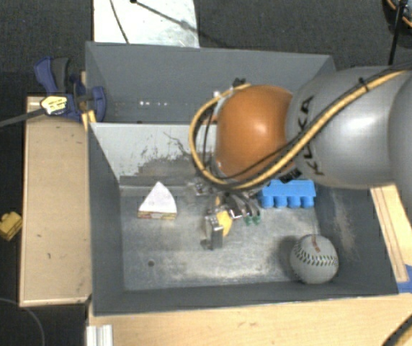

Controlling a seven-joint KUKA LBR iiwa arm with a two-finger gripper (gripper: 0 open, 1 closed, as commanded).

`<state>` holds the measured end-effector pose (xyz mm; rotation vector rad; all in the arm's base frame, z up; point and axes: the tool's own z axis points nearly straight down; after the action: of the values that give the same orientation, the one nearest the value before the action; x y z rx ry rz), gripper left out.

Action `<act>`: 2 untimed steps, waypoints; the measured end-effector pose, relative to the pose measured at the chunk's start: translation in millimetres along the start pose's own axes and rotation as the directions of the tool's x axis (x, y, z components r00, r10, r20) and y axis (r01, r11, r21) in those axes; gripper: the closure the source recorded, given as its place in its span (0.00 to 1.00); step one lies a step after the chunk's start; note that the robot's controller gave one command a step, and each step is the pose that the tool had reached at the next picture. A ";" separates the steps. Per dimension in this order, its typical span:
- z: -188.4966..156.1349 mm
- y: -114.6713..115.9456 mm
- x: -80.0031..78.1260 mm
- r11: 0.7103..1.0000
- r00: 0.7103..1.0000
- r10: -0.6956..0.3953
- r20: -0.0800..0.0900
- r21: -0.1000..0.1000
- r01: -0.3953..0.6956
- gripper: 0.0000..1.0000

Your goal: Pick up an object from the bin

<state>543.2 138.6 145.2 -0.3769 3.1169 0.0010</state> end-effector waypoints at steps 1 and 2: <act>19.1 -10.3 -10.8 0.993 0.993 -0.121 0.002 0.003 0.121 0.00; 31.1 -24.4 -6.4 0.984 0.984 -0.179 0.000 -0.001 0.179 0.00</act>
Offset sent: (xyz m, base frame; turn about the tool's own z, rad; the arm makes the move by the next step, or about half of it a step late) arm 0.0098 -0.0459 -0.0424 -0.0149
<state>555.3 116.4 114.1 -0.6550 3.0708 0.0020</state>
